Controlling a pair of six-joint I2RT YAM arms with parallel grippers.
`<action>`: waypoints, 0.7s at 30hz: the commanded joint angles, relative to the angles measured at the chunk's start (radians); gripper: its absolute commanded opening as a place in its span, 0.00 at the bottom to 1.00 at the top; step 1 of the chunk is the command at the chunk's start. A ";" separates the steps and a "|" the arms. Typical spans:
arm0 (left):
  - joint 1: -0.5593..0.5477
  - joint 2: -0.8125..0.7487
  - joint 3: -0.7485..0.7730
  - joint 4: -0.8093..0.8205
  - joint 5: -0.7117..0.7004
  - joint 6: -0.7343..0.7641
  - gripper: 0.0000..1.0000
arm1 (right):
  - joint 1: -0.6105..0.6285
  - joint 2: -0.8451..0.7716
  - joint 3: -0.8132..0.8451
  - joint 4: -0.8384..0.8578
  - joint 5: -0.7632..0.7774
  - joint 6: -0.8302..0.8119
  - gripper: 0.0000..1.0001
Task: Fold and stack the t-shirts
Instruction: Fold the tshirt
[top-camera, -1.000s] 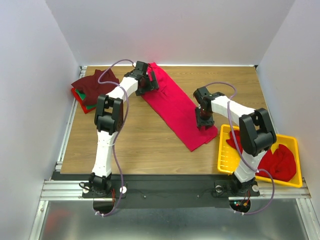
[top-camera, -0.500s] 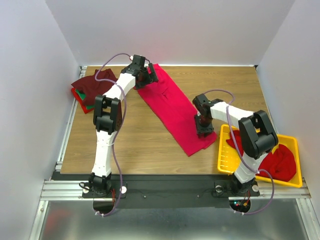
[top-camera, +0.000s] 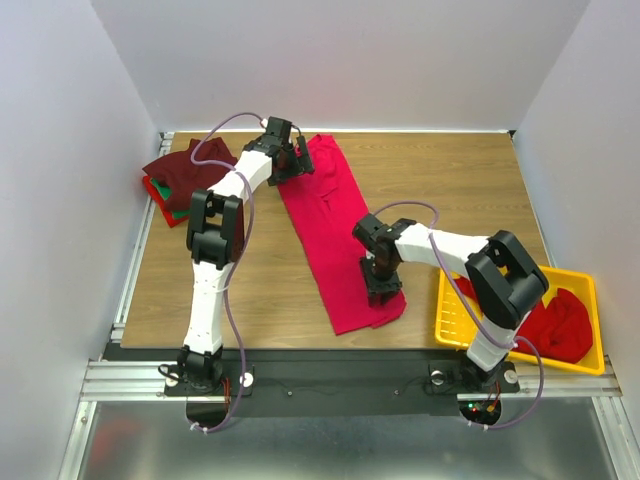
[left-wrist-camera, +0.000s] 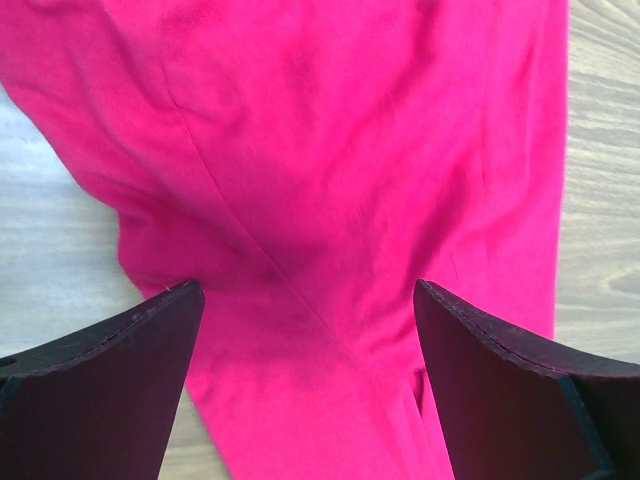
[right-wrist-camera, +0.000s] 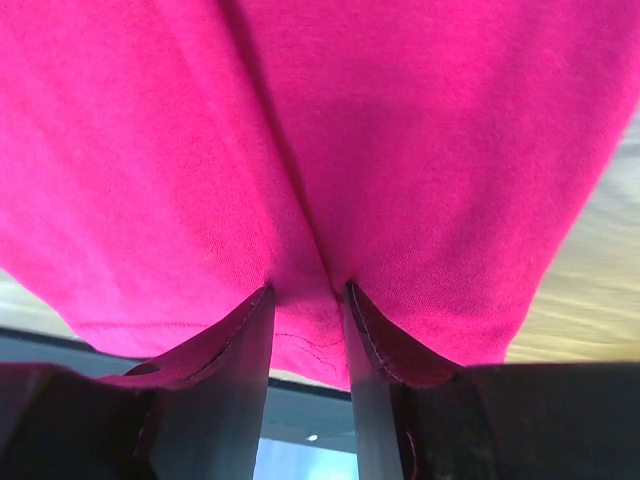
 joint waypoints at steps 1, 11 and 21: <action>0.006 0.052 0.081 -0.009 -0.034 0.048 0.99 | 0.066 0.030 0.014 0.010 -0.063 0.056 0.40; 0.006 0.155 0.201 0.019 -0.014 0.082 0.99 | 0.209 0.213 0.233 0.028 -0.098 0.047 0.40; 0.005 0.187 0.270 0.133 0.048 0.090 0.99 | 0.215 0.286 0.394 0.027 -0.085 0.052 0.40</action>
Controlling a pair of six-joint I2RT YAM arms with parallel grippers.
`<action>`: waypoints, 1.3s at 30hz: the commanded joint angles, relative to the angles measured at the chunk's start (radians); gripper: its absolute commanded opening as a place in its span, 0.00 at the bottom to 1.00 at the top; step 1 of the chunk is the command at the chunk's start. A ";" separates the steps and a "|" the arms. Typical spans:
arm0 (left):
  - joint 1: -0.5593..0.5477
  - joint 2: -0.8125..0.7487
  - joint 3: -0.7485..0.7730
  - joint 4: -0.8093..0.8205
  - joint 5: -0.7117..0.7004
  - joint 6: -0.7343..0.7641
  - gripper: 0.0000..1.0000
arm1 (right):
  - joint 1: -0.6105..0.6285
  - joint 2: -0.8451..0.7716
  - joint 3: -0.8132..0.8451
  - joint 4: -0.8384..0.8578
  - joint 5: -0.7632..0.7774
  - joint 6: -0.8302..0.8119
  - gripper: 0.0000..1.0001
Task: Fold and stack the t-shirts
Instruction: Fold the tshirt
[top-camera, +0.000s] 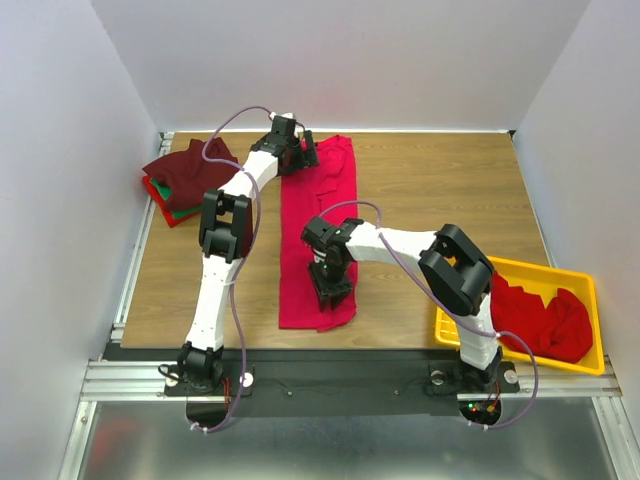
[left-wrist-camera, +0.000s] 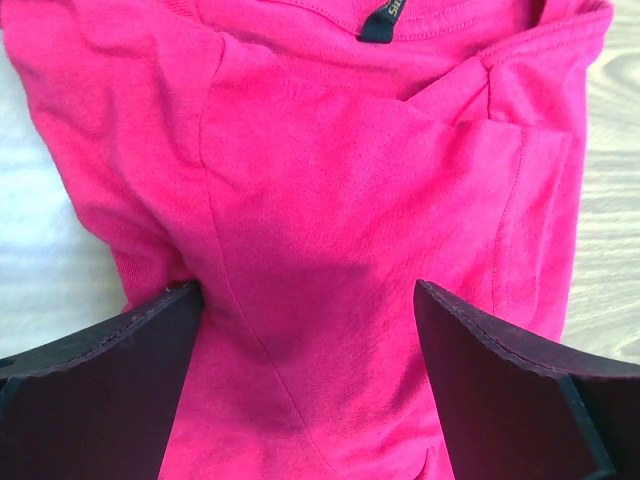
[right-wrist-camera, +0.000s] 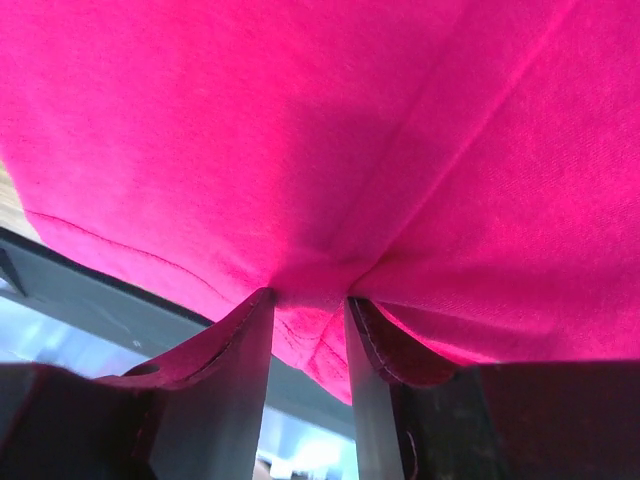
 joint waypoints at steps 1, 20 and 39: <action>0.005 0.001 0.076 0.082 0.044 0.018 0.99 | 0.000 0.006 0.056 0.054 0.057 0.017 0.41; -0.021 -0.736 -0.576 0.098 -0.112 -0.009 0.99 | -0.003 -0.482 -0.292 -0.104 0.222 0.160 0.64; -0.115 -1.355 -1.467 -0.046 -0.203 -0.221 0.99 | -0.102 -0.443 -0.398 0.109 0.098 -0.009 0.63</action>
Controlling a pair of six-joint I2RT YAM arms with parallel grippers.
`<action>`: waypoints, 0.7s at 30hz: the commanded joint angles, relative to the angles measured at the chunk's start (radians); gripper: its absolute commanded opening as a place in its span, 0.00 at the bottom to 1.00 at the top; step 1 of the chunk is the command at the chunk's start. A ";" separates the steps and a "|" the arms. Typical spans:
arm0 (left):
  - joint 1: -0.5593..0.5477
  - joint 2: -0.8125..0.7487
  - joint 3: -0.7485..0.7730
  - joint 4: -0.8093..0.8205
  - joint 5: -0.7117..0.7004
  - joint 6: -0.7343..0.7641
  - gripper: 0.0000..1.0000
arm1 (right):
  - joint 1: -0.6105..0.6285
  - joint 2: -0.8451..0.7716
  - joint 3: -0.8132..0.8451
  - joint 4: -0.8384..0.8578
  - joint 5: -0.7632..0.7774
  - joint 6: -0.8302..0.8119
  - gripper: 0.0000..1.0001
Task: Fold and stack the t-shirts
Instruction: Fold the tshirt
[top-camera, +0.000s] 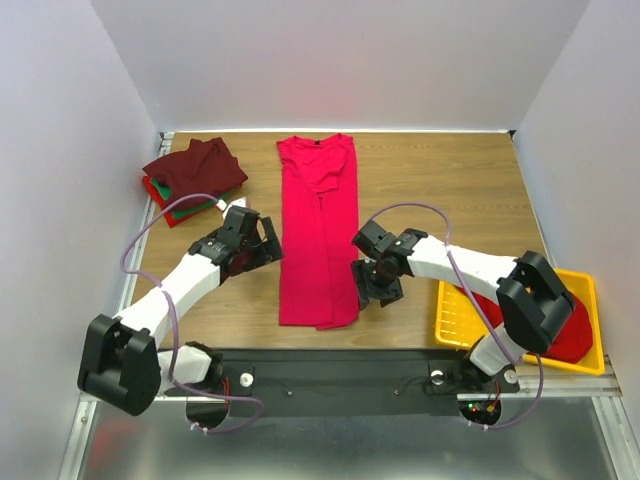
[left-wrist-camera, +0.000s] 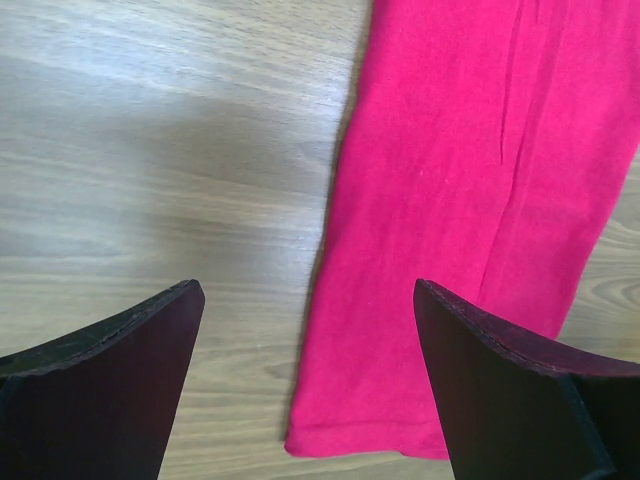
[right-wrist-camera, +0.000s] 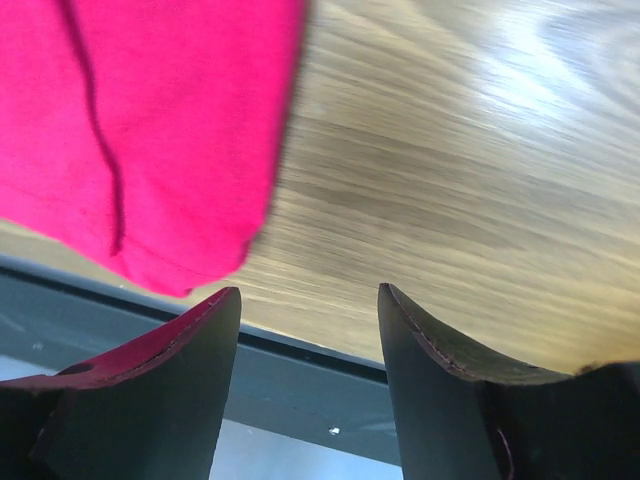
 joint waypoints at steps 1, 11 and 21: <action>-0.003 -0.068 -0.034 -0.044 -0.047 -0.029 0.99 | 0.003 0.019 0.012 0.089 -0.080 -0.056 0.62; -0.015 -0.143 -0.103 -0.061 -0.017 -0.067 0.99 | 0.006 0.082 -0.012 0.188 -0.204 -0.032 0.60; -0.050 -0.126 -0.090 -0.099 -0.018 -0.077 0.99 | 0.072 0.134 -0.029 0.203 -0.183 0.034 0.57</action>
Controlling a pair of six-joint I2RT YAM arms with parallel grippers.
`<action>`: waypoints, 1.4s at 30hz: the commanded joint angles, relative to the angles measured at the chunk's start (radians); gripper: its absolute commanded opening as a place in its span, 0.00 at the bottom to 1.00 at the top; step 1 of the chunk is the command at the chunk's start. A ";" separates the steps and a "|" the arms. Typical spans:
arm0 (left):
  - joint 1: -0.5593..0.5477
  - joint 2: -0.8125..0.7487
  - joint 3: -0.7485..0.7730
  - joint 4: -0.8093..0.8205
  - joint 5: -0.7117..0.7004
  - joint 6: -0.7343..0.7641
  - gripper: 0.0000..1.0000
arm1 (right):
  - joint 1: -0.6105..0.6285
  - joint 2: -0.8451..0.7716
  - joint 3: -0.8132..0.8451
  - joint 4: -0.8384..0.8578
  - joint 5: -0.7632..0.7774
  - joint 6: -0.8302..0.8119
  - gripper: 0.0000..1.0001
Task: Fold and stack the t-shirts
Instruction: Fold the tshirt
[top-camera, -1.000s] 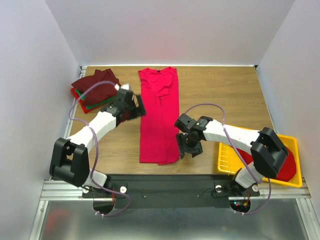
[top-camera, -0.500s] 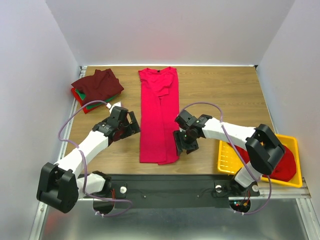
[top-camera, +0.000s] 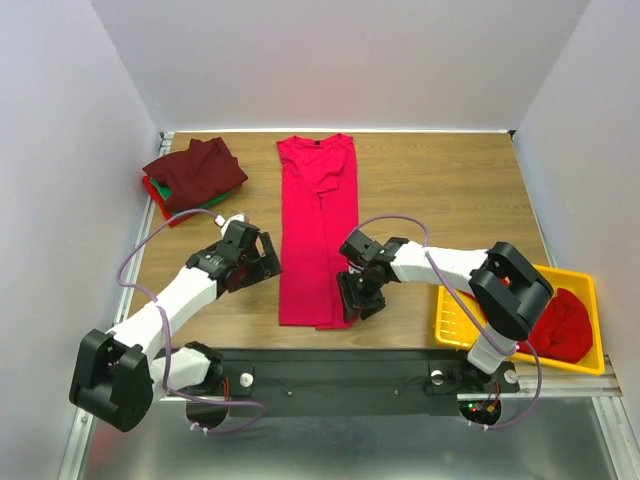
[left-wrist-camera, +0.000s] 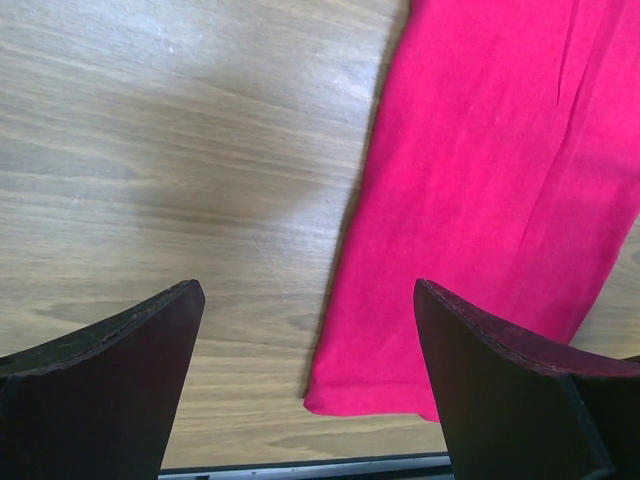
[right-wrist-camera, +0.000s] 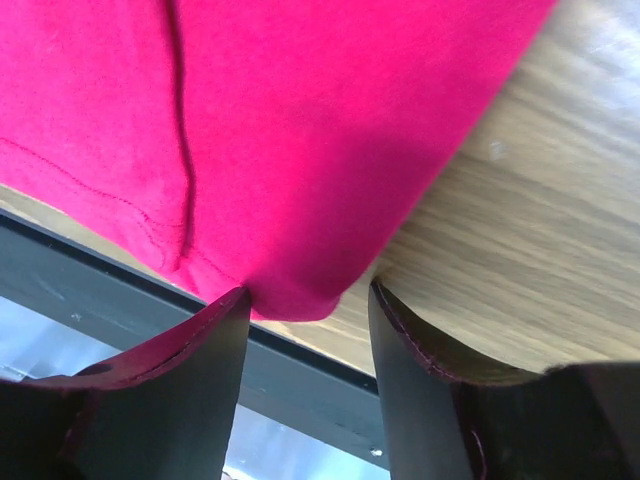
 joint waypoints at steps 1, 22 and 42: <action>-0.026 -0.004 0.006 -0.028 -0.006 -0.016 0.99 | 0.030 0.005 -0.012 0.030 0.011 0.038 0.56; -0.206 0.086 0.002 -0.091 -0.020 -0.064 0.77 | 0.033 0.083 0.045 -0.050 0.070 0.036 0.00; -0.325 0.108 -0.147 -0.001 0.126 -0.174 0.65 | 0.033 0.080 0.094 -0.110 0.125 0.012 0.00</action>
